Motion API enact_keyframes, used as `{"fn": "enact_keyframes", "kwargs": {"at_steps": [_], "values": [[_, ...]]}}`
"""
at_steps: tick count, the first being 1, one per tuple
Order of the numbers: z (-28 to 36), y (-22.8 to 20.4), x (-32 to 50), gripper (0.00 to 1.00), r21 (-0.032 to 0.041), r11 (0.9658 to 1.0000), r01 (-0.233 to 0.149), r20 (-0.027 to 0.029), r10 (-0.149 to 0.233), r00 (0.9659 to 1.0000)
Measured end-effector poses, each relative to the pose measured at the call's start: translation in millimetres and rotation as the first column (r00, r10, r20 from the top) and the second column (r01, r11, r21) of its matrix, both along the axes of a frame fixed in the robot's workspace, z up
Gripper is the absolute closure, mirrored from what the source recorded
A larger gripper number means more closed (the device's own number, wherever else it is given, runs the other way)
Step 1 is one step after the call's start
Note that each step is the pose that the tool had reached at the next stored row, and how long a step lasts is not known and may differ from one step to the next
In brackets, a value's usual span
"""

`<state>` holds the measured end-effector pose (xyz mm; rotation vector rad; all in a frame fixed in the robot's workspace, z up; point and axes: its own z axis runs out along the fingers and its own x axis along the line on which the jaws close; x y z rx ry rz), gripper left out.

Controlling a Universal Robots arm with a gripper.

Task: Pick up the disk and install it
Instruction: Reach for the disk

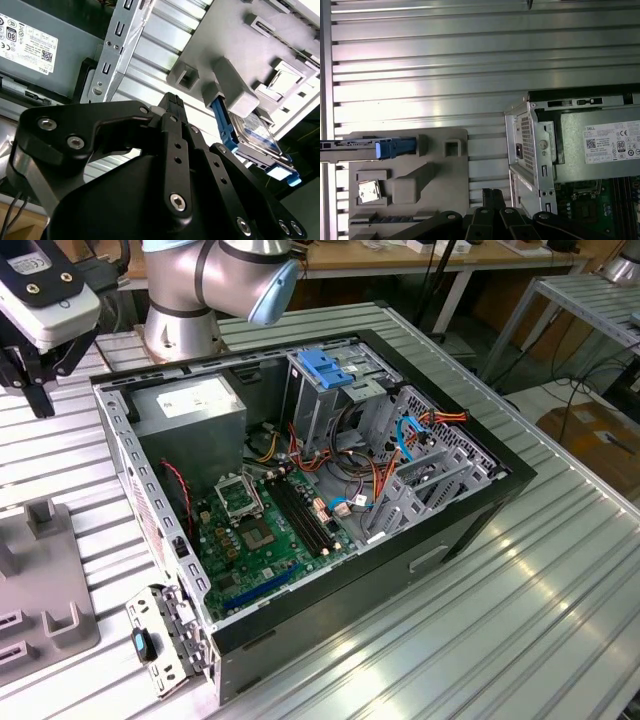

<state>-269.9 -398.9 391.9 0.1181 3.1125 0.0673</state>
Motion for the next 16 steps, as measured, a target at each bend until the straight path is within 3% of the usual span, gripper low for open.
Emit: {"fn": "enact_keyframes", "kwargs": {"at_steps": [16], "values": [[-0.2,0.0,-33.2,0.89,0.0000,1.0000,0.000,0.0000,0.000,1.0000]]}}
